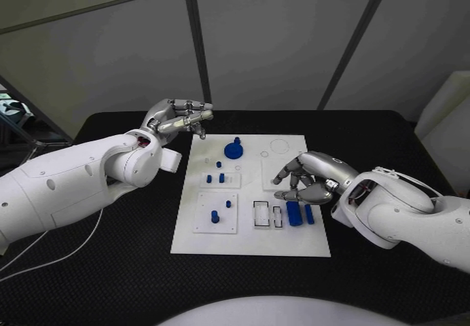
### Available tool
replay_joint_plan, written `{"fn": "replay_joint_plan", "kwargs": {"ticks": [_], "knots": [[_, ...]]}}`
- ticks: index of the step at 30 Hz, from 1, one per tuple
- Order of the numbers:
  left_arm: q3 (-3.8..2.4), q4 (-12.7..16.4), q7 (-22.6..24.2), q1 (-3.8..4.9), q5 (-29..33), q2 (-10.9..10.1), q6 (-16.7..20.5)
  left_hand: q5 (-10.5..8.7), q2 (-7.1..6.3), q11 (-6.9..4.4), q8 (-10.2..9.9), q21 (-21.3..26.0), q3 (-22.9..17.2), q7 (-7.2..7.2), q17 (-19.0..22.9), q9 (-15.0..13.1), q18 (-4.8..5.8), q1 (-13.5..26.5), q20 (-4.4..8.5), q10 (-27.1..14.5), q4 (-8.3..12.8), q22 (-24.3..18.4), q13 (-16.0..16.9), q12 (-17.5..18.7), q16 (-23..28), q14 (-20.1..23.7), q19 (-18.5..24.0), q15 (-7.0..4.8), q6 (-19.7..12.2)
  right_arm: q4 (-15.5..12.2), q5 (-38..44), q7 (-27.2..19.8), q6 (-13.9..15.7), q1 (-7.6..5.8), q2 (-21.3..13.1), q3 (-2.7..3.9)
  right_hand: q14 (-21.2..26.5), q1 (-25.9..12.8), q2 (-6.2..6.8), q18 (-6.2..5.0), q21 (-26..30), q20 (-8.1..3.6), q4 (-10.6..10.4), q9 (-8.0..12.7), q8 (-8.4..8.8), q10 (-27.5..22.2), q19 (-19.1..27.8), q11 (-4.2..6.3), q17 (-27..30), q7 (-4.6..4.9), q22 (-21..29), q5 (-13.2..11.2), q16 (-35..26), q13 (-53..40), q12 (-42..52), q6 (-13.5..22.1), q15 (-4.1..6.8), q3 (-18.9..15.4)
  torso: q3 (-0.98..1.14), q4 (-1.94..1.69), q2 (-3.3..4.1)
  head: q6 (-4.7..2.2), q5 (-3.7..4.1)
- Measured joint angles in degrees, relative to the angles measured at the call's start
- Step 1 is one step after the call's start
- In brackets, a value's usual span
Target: Assemble the parts on the task board
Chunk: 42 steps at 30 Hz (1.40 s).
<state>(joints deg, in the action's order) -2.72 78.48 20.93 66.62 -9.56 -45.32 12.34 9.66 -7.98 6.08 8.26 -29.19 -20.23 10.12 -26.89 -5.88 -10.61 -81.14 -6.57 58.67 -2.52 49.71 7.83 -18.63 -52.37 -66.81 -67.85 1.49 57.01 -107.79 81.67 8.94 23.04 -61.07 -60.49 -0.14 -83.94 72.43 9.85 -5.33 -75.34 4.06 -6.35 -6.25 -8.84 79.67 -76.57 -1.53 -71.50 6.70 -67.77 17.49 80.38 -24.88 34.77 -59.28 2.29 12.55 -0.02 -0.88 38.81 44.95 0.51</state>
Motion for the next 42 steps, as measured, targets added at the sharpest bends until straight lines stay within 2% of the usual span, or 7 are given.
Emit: {"fn": "replay_joint_plan", "kwargs": {"ticks": [5,10,13,16,19,23,42], "knots": [[0.06,0.3,0.0,0.0,0.0,-0.33,0.0,0.0,0.0,0.0,0.0,0.0,0.0,0.0,0.0,0.0,0.0,0.0,0.0,0.0,0.0,0.0,0.0,0.0,0.0,0.0,0.0,0.0,0.0,-0.99,-2.41,2.85,-0.26,-0.03,-3.57,0.0,0.0,-0.2,-1.58,0.94,-3.09,-0.41,-3.47,-2.7,-5.11,0.96,-2.88,0.21,-3.45,-0.61,-4.56,3.09,4.37,-35.11,31.52,1.5,0.0,-5.85,-0.01,0.4,-0.03,-0.31,1.53],[0.1,0.47,-0.01,-0.01,0.0,-0.53,0.0,0.0,0.0,0.0,0.0,0.0,0.0,0.0,0.0,-0.01,0.0,0.0,0.0,0.0,0.0,0.01,0.0,0.0,0.0,0.0,0.0,0.0,0.0,-2.18,-2.3,6.3,-1.54,0.03,-5.85,-0.05,0.0,0.41,-2.19,0.93,-4.75,-0.16,-6.26,-5.23,-9.17,1.59,-4.06,0.25,-3.46,-0.56,-7.03,3.97,6.3,-46.25,40.46,3.71,0.0,-10.68,-0.01,0.71,-0.03,-0.42,3.04],[0.11,0.48,-0.01,-0.02,0.0,-0.62,0.0,0.0,0.0,0.0,0.0,0.0,0.0,0.0,-0.01,-0.01,0.0,0.0,0.0,0.0,0.0,0.01,0.0,0.0,0.0,0.0,0.0,0.0,0.0,-2.79,-1.58,8.36,-2.73,0.11,-6.16,-0.07,0.01,0.41,-2.19,0.93,-4.97,-0.16,-7.37,-6.03,-10.43,1.71,-4.06,0.1,-3.46,-0.61,-7.18,4.16,6.38,-47.87,41.55,4.58,0.0,-12.35,0.0,0.91,-0.03,-0.5,3.3],[0.12,0.48,-0.01,-0.02,0.0,-0.6,0.0,0.0,0.0,0.0,0.0,0.0,0.0,0.0,-0.01,-0.01,0.0,0.0,0.0,0.0,0.0,0.01,0.0,0.0,0.0,0.0,0.0,0.0,0.0,-3.21,-0.67,10.32,-3.99,0.32,-6.13,-0.12,0.01,0.64,-2.42,0.93,-5.15,-0.17,-8.29,-6.61,-11.3,1.92,-4.45,-0.11,-3.45,-0.49,-7.18,4.65,6.65,-48.96,42.2,5.44,0.0,-13.66,0.0,1.13,-0.03,-0.52,3.41],[0.12,0.54,-0.01,-0.02,0.0,-0.57,0.0,0.0,0.0,0.0,0.0,0.0,0.0,0.0,-0.01,-0.01,0.0,0.0,0.0,0.0,0.0,0.01,0.0,0.0,0.0,0.0,0.0,0.0,0.0,-3.36,0.05,11.8,-4.87,0.6,-5.91,-0.19,0.01,0.64,-2.42,1.83,-5.38,-0.16,-9.05,-6.99,-11.8,1.92,-4.45,-0.11,-3.45,-0.46,-7.17,4.91,6.88,-49.42,42.21,5.74,-0.01,-14.56,-0.01,1.14,-0.03,-0.52,3.58],[0.14,0.58,-0.01,-0.02,0.0,-0.66,0.0,0.0,0.0,0.0,0.0,0.0,0.0,0.0,-0.01,-0.01,0.0,0.0,0.0,0.0,0.0,0.01,0.0,0.0,0.0,0.0,0.0,0.0,0.0,-3.37,0.86,13.77,-5.96,1.0,-5.4,-0.3,0.01,1.02,-2.8,1.81,-5.38,0.03,-9.75,-7.35,-12.41,1.91,-4.64,-0.11,-3.45,-0.43,-7.17,5.33,6.88,-49.47,42.21,6.4,-0.01,-15.26,-0.04,1.14,-0.02,-0.45,3.74],[0.15,0.64,-0.01,-0.04,0.0,-0.79,0.0,0.0,0.0,0.01,0.0,0.0,0.0,0.0,-0.02,-0.02,0.0,0.0,0.0,0.01,0.0,0.02,0.0,0.0,0.0,0.05,0.0,0.05,0.0,-3.06,1.78,17.32,-7.54,3.52,-2.87,-0.37,0.01,1.24,-3.02,1.8,-5.37,0.04,-9.88,-7.77,-13.08,1.91,-4.64,-0.11,-3.43,-0.59,-7.16,5.65,7.14,-49.73,42.21,6.55,-0.02,-16.02,-0.1,1.24,0.05,-0.08,3.75]]}}
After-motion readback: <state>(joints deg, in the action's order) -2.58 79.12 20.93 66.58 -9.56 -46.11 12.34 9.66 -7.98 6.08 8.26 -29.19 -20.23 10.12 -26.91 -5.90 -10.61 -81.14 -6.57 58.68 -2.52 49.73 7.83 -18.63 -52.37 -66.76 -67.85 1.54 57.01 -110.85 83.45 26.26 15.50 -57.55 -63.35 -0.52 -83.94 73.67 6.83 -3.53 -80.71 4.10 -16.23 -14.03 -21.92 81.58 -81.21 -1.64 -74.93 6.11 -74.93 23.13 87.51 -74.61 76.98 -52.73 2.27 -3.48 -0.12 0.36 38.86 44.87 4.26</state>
